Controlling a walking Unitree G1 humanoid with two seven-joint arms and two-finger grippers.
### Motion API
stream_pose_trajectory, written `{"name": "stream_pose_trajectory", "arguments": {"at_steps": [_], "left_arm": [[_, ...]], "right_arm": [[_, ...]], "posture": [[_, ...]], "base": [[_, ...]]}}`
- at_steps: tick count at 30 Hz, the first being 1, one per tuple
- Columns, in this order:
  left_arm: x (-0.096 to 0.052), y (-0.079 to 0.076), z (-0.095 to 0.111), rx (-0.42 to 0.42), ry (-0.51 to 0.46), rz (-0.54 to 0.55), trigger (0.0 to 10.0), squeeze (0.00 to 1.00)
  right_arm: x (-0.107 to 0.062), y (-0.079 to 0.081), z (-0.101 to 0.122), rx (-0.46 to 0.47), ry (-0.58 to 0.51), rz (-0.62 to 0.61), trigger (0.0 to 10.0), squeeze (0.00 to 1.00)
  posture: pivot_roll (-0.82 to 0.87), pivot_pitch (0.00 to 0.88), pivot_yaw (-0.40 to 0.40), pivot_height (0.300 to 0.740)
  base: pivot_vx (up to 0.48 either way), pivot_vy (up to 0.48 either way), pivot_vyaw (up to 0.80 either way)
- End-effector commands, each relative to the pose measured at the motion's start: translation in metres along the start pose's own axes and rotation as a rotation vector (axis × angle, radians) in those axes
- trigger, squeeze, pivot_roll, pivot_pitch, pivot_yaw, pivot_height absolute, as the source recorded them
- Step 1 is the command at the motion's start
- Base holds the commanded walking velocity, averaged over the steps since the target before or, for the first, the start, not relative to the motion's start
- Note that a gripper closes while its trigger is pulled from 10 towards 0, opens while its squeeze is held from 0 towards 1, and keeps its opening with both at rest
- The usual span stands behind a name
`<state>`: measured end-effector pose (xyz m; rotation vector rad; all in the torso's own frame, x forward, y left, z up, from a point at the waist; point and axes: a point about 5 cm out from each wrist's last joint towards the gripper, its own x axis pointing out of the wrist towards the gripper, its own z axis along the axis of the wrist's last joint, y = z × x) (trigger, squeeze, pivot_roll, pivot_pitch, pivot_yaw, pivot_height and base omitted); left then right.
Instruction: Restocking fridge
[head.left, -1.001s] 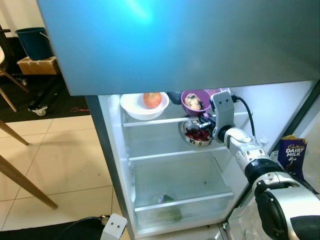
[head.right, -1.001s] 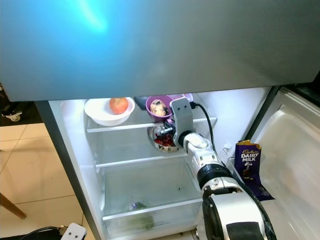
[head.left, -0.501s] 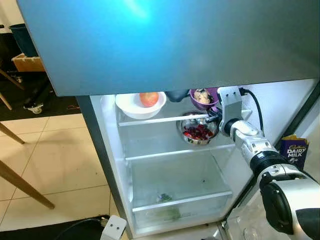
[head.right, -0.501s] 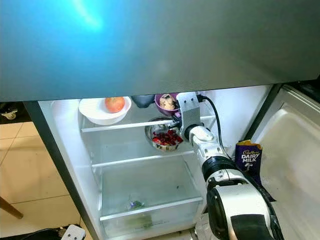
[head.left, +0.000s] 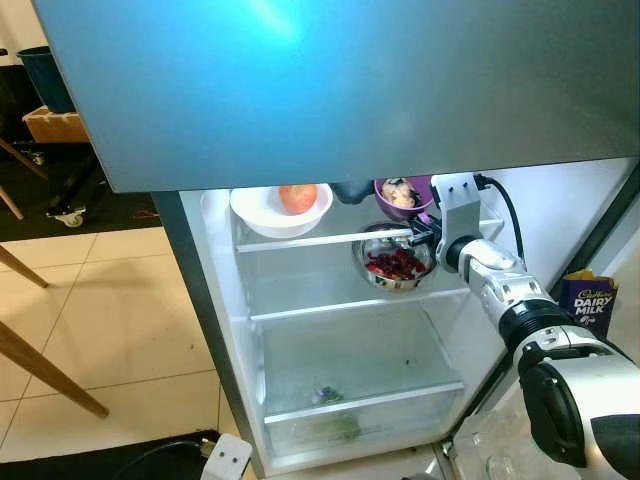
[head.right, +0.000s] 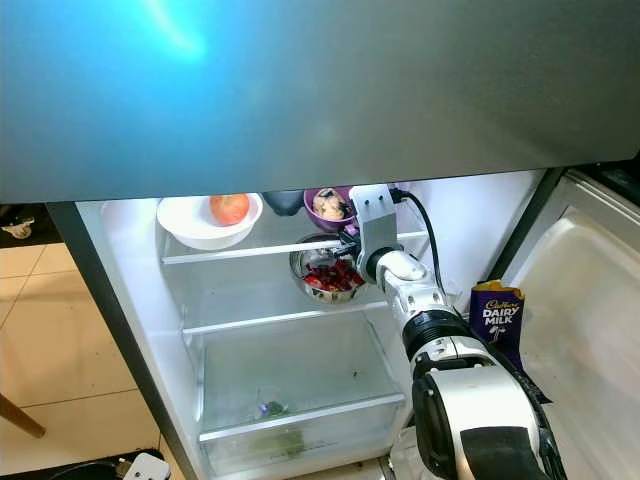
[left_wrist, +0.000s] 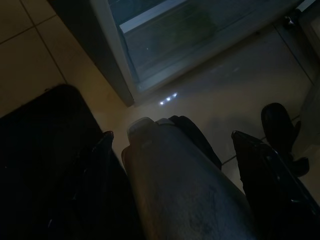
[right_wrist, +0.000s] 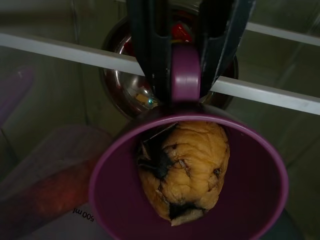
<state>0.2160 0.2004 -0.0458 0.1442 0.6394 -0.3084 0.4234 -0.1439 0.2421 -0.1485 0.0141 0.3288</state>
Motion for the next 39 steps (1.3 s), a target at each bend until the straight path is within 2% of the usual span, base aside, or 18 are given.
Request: {"name": "stream_pose_trajectory", "arguments": {"at_steps": [1, 2, 5, 6, 7, 8, 19, 24, 27, 30, 31, 33, 35, 36, 37, 38, 39], "left_arm": [[-0.004, 0.001, -0.010, 0.000, 0.033, 0.003, 10.0, 0.00], [-0.004, 0.001, -0.010, 0.000, 0.034, 0.003, 10.0, 0.00], [-0.003, 0.001, -0.010, 0.001, 0.037, 0.005, 10.0, 0.00], [-0.003, 0.001, -0.010, 0.003, 0.041, 0.006, 10.0, 0.00], [-0.003, 0.001, -0.010, 0.003, 0.041, 0.006, 10.0, 0.00], [-0.003, 0.001, -0.010, 0.004, 0.042, 0.006, 10.0, 0.00], [-0.002, 0.000, -0.008, -0.007, 0.033, 0.011, 10.0, 0.00], [-0.002, 0.000, -0.008, -0.009, 0.031, 0.014, 10.0, 0.00], [-0.001, 0.001, -0.008, -0.012, 0.036, 0.017, 10.0, 0.00], [-0.002, 0.003, -0.010, -0.026, 0.048, 0.033, 10.0, 0.00], [-0.002, 0.003, -0.010, -0.026, 0.048, 0.033, 10.0, 0.00], [-0.002, 0.005, -0.011, -0.044, 0.053, 0.050, 10.0, 0.00], [-0.004, 0.009, -0.012, -0.099, 0.048, 0.096, 10.0, 0.00], [-0.004, 0.009, -0.012, -0.099, 0.048, 0.096, 10.0, 0.00], [-0.005, 0.015, -0.012, -0.141, 0.040, 0.138, 10.0, 0.00], [-0.005, 0.015, -0.012, -0.141, 0.040, 0.138, 10.0, 0.00], [-0.006, 0.022, -0.011, -0.184, 0.028, 0.191, 10.0, 0.00]], "right_arm": [[0.000, 0.001, -0.007, 0.028, 0.034, 0.006, 10.0, 0.94], [0.000, 0.000, -0.006, 0.025, 0.034, 0.003, 10.0, 1.00], [0.000, 0.000, -0.006, 0.011, 0.033, 0.001, 10.0, 1.00], [0.000, -0.001, -0.005, -0.016, 0.037, -0.008, 10.0, 0.55], [0.000, -0.001, -0.005, -0.016, 0.037, -0.008, 10.0, 0.55], [0.000, -0.001, -0.005, -0.023, 0.037, -0.011, 10.0, 0.00], [-0.001, -0.003, -0.003, -0.029, 0.024, 0.000, 10.0, 0.00], [-0.005, -0.005, -0.013, -0.016, 0.031, 0.020, 10.0, 0.00], [-0.011, -0.002, -0.039, -0.017, 0.088, 0.058, 10.0, 0.00], [-0.023, 0.004, -0.079, 0.012, 0.184, 0.089, 10.0, 0.00], [-0.023, 0.004, -0.079, 0.012, 0.184, 0.089, 10.0, 0.00], [-0.030, 0.008, -0.099, 0.028, 0.229, 0.094, 10.0, 0.00], [-0.040, 0.015, -0.122, 0.057, 0.283, 0.104, 10.0, 0.00], [-0.040, 0.015, -0.122, 0.057, 0.283, 0.104, 10.0, 0.00], [-0.048, 0.021, -0.139, 0.073, 0.319, 0.108, 10.0, 0.00], [-0.048, 0.021, -0.139, 0.073, 0.319, 0.108, 10.0, 0.00], [-0.058, 0.027, -0.156, 0.066, 0.356, 0.109, 10.0, 0.00]], "posture": [[-0.05, 0.197, -0.072, 0.610], [-0.05, 0.195, -0.072, 0.610], [-0.05, 0.193, -0.072, 0.610], [-0.05, 0.191, -0.071, 0.610], [-0.05, 0.191, -0.071, 0.610], [-0.05, 0.191, -0.071, 0.610], [-0.05, 0.187, -0.077, 0.610], [-0.05, 0.180, -0.080, 0.610], [-0.05, 0.170, -0.077, 0.610], [-0.05, 0.155, -0.074, 0.610], [-0.05, 0.155, -0.074, 0.610], [-0.05, 0.150, -0.072, 0.610], [-0.05, 0.144, -0.072, 0.610], [-0.05, 0.144, -0.072, 0.610], [-0.05, 0.142, -0.074, 0.610], [-0.05, 0.142, -0.074, 0.610], [-0.05, 0.140, -0.074, 0.610]], "base": [[0.000, 0.000, 0.00], [0.000, 0.000, 0.00], [0.000, 0.000, 0.00], [0.000, 0.000, 0.00], [0.000, 0.000, 0.00], [0.000, 0.000, 0.00], [0.000, 0.000, 0.00], [0.000, 0.000, 0.00], [0.000, 0.000, 0.00], [0.000, 0.000, 0.00], [0.000, 0.000, 0.00], [0.000, 0.000, 0.00], [0.000, 0.000, 0.00], [0.000, 0.000, 0.00], [0.000, 0.000, 0.00], [0.000, 0.000, 0.00], [0.000, 0.000, 0.00]]}}
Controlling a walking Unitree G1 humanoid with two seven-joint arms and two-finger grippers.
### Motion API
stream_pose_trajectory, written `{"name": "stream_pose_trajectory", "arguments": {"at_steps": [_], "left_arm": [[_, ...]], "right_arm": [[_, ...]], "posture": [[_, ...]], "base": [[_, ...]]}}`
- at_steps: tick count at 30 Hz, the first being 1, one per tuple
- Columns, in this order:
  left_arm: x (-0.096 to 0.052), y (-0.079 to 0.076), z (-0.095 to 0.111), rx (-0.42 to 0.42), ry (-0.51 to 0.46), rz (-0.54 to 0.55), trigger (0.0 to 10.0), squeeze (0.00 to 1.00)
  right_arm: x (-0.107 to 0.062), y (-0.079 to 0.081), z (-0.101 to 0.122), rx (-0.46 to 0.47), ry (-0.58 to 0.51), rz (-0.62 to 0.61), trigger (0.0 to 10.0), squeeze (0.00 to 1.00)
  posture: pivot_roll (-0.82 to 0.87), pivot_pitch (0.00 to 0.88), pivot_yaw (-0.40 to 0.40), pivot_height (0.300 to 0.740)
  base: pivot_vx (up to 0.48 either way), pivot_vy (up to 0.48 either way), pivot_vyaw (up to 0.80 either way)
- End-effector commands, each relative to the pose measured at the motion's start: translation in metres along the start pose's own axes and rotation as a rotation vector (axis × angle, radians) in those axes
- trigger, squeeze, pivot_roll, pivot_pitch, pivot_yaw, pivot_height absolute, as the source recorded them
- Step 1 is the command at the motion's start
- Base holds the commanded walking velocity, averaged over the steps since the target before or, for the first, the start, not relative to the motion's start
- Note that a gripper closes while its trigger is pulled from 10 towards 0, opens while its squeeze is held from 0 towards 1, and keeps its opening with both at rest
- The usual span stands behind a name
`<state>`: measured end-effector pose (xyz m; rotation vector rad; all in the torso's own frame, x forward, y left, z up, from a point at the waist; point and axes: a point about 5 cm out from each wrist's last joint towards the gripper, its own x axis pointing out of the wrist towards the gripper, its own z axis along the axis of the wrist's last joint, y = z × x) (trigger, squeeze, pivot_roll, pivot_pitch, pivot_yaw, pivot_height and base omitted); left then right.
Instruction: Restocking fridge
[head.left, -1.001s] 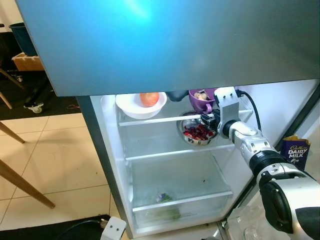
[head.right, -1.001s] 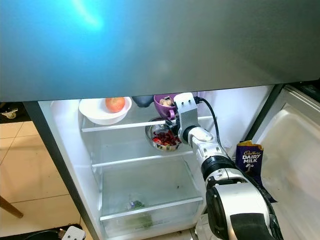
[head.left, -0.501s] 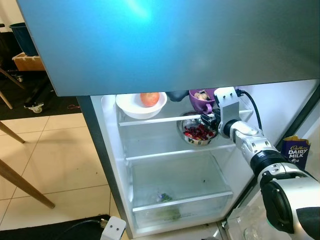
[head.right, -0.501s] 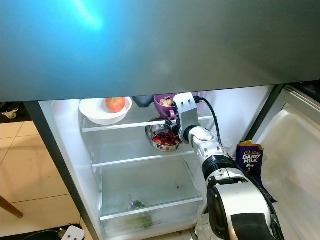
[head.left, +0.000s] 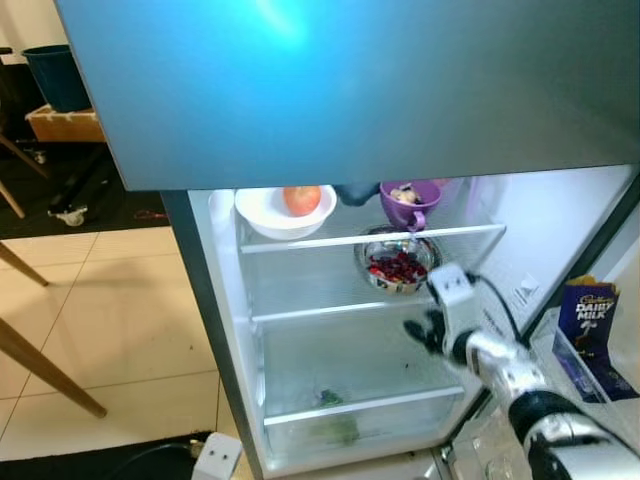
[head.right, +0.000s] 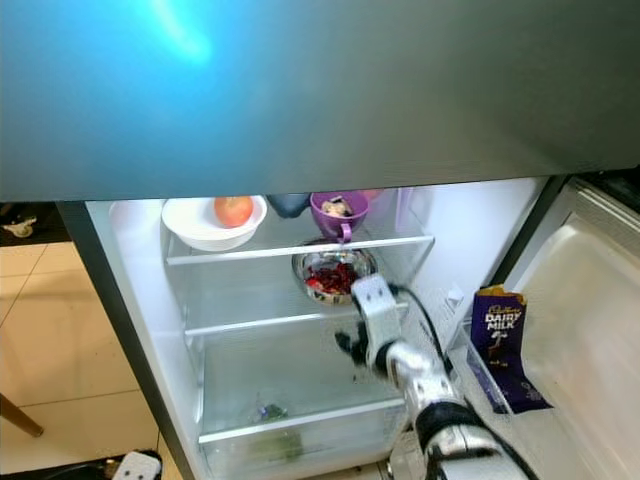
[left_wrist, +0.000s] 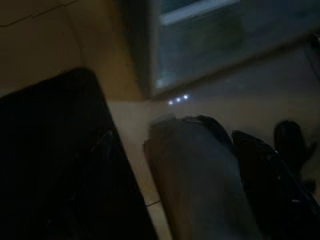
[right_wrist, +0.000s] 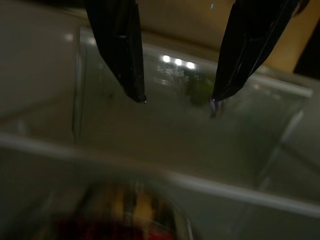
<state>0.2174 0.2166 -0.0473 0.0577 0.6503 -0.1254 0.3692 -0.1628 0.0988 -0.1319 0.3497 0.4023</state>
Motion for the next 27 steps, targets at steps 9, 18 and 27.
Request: {"name": "stream_pose_trajectory", "arguments": {"at_steps": [9, 18, 27], "left_arm": [[-0.008, 0.032, 0.007, -0.126, -0.071, 0.238, 10.0, 0.00], [-0.006, 0.022, 0.004, -0.062, -0.042, 0.142, 10.0, 0.00], [0.002, 0.009, 0.012, -0.055, -0.038, 0.092, 10.0, 0.00]], "right_arm": [[-0.013, 0.026, -0.074, 0.107, 0.100, -0.049, 10.0, 0.00], [-0.041, 0.045, -0.144, 0.195, 0.235, -0.152, 10.0, 0.00], [-0.055, 0.048, -0.167, 0.259, 0.298, -0.203, 10.0, 0.00]], "posture": [[-0.05, 0.140, -0.073, 0.610], [-0.03, 0.128, -0.049, 0.610], [-0.03, 0.109, -0.032, 0.610]], "base": [[0.000, 0.000, 0.00], [0.000, 0.000, 0.00], [0.000, 0.000, 0.00]]}}
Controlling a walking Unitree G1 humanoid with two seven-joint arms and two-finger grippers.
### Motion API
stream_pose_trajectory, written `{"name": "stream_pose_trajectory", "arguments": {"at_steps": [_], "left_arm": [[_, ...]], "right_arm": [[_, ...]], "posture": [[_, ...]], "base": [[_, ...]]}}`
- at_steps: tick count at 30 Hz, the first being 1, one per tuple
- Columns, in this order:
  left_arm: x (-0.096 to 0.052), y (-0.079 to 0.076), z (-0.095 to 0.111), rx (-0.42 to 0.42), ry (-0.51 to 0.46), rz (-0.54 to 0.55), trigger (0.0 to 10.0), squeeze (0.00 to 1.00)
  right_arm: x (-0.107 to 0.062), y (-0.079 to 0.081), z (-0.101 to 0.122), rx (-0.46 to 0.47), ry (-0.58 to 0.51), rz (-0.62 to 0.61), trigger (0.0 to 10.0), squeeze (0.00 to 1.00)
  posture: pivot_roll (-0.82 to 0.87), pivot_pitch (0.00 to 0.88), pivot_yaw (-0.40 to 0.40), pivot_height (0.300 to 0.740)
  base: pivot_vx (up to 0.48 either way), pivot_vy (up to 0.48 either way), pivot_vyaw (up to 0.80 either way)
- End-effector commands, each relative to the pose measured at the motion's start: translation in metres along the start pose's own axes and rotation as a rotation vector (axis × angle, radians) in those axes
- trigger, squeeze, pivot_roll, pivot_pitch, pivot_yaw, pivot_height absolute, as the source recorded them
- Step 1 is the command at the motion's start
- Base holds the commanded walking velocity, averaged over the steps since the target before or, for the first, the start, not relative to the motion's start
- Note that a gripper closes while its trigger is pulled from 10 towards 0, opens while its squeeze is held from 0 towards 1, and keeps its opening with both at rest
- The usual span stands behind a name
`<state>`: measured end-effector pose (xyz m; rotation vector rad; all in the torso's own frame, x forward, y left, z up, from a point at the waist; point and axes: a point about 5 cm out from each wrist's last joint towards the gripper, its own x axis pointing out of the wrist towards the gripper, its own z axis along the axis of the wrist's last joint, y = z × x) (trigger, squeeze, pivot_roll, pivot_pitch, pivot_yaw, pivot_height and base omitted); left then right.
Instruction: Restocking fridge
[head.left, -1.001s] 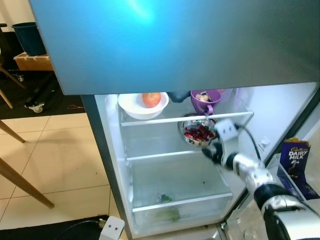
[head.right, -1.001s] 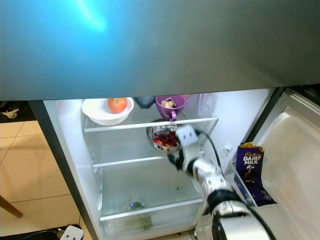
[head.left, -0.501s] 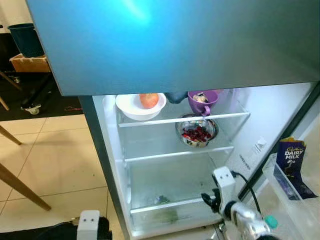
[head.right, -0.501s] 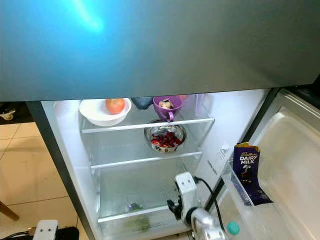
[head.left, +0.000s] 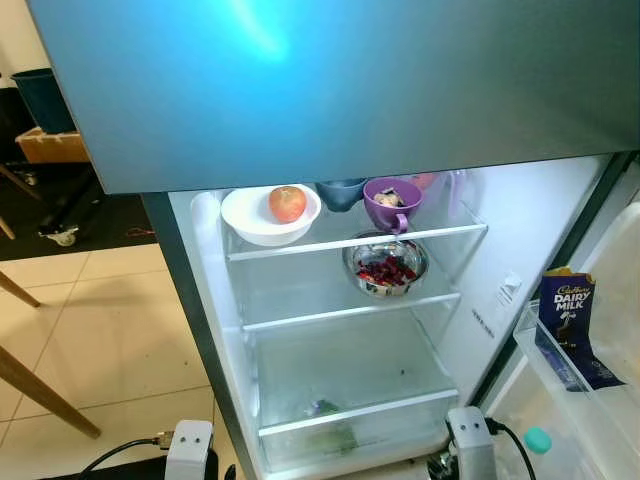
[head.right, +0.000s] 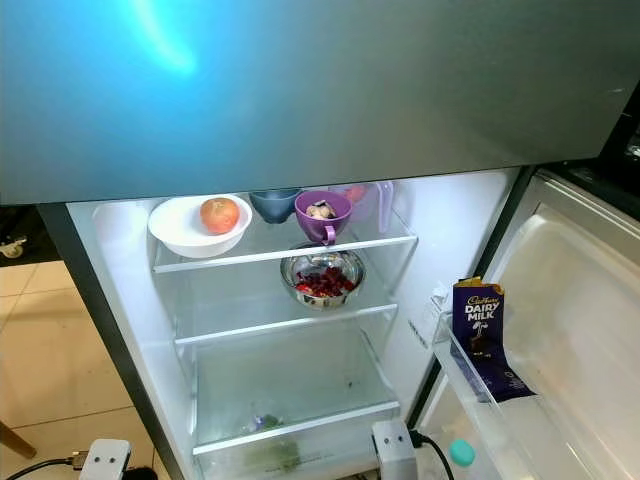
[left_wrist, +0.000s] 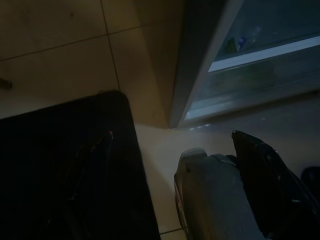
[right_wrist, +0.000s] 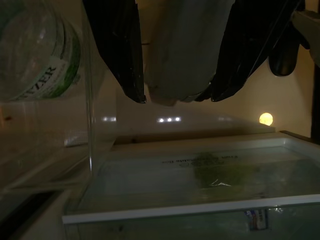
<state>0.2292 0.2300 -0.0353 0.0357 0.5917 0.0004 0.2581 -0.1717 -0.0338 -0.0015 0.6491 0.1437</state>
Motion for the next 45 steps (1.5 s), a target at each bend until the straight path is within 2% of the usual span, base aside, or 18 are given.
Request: {"name": "stream_pose_trajectory", "arguments": {"at_steps": [1, 9, 14, 27, 32, 37, 45], "left_arm": [[0.001, -0.006, -0.002, 0.008, 0.016, -0.024, 10.0, 0.00], [0.002, -0.004, 0.002, 0.007, 0.012, -0.019, 10.0, 0.00], [-0.001, -0.004, -0.004, -0.004, 0.019, -0.008, 10.0, 0.00], [-0.004, -0.007, -0.014, -0.026, 0.043, 0.002, 10.0, 0.00], [-0.004, -0.005, -0.015, -0.028, 0.047, 0.006, 10.0, 0.00], [-0.003, -0.004, -0.014, -0.028, 0.049, 0.008, 10.0, 0.00], [-0.002, -0.006, -0.013, -0.024, 0.048, 0.003, 10.0, 0.00]], "right_arm": [[-0.002, 0.002, -0.011, 0.044, 0.021, 0.003, 10.0, 0.00], [-0.001, 0.011, -0.008, 0.077, -0.005, 0.060, 10.0, 0.00], [0.000, 0.015, -0.008, 0.025, 0.016, 0.071, 10.0, 0.00], [0.000, 0.013, -0.007, -0.011, 0.015, 0.089, 10.0, 0.00], [-0.001, 0.012, -0.005, 0.038, -0.014, 0.114, 10.0, 0.00], [-0.001, 0.011, -0.008, 0.020, 0.011, 0.110, 10.0, 0.00], [-0.002, 0.011, -0.009, -0.006, 0.008, 0.095, 10.0, 0.00]], "posture": [[-0.03, 0.107, -0.030, 0.610], [-0.03, 0.100, -0.034, 0.620], [-0.03, 0.096, -0.040, 0.634], [-0.04, 0.082, -0.049, 0.634], [-0.04, 0.080, -0.045, 0.634], [-0.05, 0.078, -0.044, 0.649], [-0.04, 0.076, -0.045, 0.649]], "base": [[0.000, 0.000, 0.00], [0.000, 0.000, 0.00], [0.000, 0.000, 0.00], [0.000, 0.000, 0.00], [0.000, 0.000, 0.00], [0.000, 0.000, 0.00], [0.000, 0.000, 0.00]]}}
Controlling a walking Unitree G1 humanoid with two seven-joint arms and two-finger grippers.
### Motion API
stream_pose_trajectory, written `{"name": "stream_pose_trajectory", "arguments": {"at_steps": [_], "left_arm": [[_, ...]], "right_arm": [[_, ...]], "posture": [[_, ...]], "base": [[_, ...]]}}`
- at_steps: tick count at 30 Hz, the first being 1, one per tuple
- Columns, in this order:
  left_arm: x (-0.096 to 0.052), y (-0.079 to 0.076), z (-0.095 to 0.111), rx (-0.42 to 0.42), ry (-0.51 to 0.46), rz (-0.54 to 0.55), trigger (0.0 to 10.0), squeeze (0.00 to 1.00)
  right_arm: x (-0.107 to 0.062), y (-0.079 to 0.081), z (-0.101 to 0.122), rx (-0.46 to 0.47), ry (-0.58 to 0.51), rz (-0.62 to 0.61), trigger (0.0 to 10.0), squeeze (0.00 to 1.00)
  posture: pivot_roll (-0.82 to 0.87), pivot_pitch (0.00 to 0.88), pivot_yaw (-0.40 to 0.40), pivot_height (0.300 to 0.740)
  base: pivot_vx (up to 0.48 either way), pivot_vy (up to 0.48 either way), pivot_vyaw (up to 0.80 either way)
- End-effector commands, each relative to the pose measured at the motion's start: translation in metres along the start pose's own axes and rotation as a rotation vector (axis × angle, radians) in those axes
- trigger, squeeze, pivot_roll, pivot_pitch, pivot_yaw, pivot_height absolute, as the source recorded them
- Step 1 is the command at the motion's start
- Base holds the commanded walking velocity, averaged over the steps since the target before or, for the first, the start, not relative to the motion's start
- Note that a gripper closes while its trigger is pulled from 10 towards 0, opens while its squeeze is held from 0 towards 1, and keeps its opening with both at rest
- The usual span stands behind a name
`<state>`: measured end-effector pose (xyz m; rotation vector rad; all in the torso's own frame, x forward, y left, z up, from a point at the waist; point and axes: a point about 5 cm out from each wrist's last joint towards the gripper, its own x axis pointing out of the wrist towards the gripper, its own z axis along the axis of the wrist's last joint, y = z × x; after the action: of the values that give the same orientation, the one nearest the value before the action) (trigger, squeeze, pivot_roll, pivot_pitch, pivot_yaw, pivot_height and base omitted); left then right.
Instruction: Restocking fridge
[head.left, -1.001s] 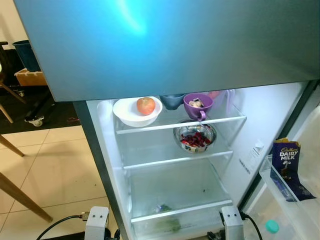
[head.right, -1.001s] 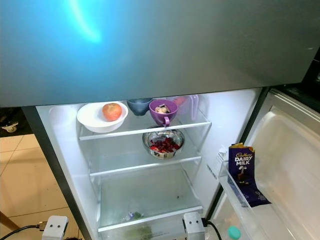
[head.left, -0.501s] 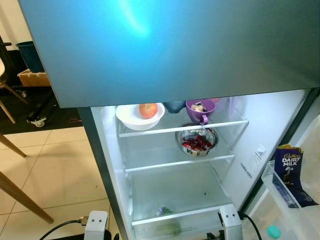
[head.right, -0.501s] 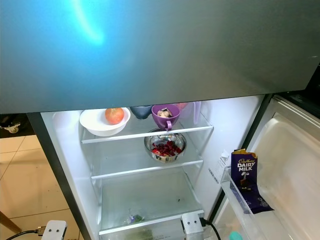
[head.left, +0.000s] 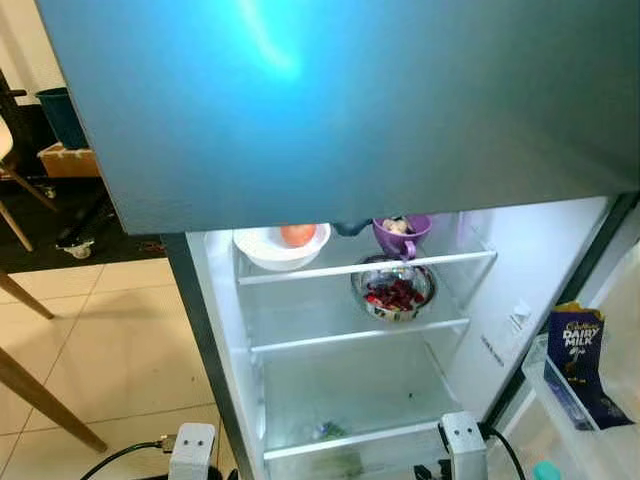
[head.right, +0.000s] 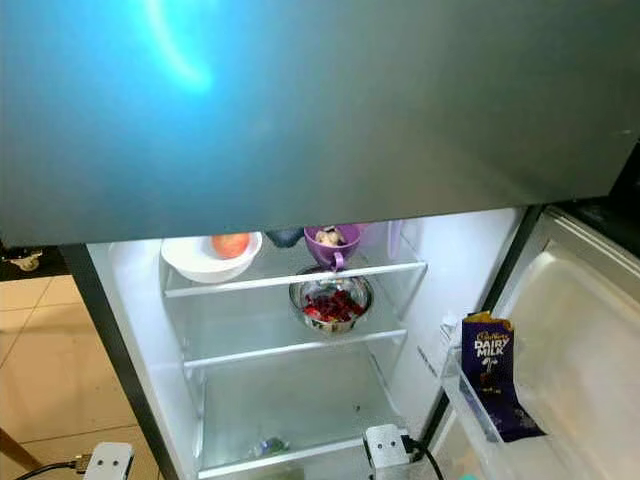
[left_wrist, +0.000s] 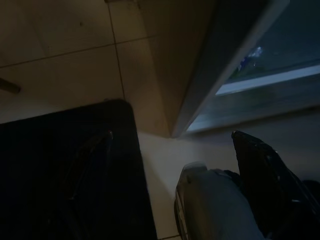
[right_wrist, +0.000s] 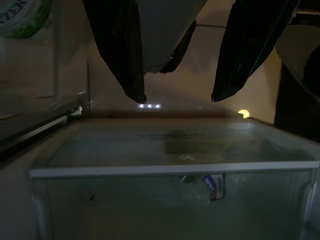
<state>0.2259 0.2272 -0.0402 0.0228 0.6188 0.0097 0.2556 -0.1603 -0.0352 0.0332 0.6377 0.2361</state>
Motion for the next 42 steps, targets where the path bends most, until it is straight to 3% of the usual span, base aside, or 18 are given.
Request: {"name": "stream_pose_trajectory", "arguments": {"at_steps": [1, 17, 20, 23, 42], "left_arm": [[-0.0012, -0.0027, -0.0065, -0.008, 0.021, -0.002, 10.0, 0.00], [0.0006, -0.0042, -0.0050, -0.002, 0.022, -0.009, 10.0, 0.00], [0.0010, -0.0037, -0.0042, -0.002, 0.020, -0.009, 10.0, 0.00], [0.0011, -0.0036, -0.0040, -0.001, 0.020, -0.010, 10.0, 0.00], [0.0008, -0.0021, -0.0043, 0.003, 0.020, 0.000, 10.0, 0.00]], "right_arm": [[-0.0020, -0.0001, -0.0069, -0.009, 0.020, -0.002, 10.0, 0.00], [-0.0026, -0.0016, -0.0068, -0.026, 0.017, -0.008, 10.0, 0.00], [-0.0033, -0.0021, -0.0040, 0.029, -0.019, 0.018, 10.0, 0.00], [-0.0033, -0.0024, -0.0031, 0.027, -0.026, 0.017, 10.0, 0.00], [-0.0030, -0.0017, -0.0068, 0.007, 0.002, -0.005, 10.0, 0.00]], "posture": [[-0.04, 0.075, -0.046, 0.649], [-0.05, 0.074, -0.045, 0.649], [-0.05, 0.074, -0.044, 0.649], [-0.05, 0.074, -0.044, 0.659], [-0.04, 0.089, -0.045, 0.664]], "base": [[0.000, 0.000, 0.00], [0.000, 0.000, 0.00], [0.000, 0.000, 0.00], [0.000, 0.000, 0.00], [0.000, 0.000, 0.00]]}}
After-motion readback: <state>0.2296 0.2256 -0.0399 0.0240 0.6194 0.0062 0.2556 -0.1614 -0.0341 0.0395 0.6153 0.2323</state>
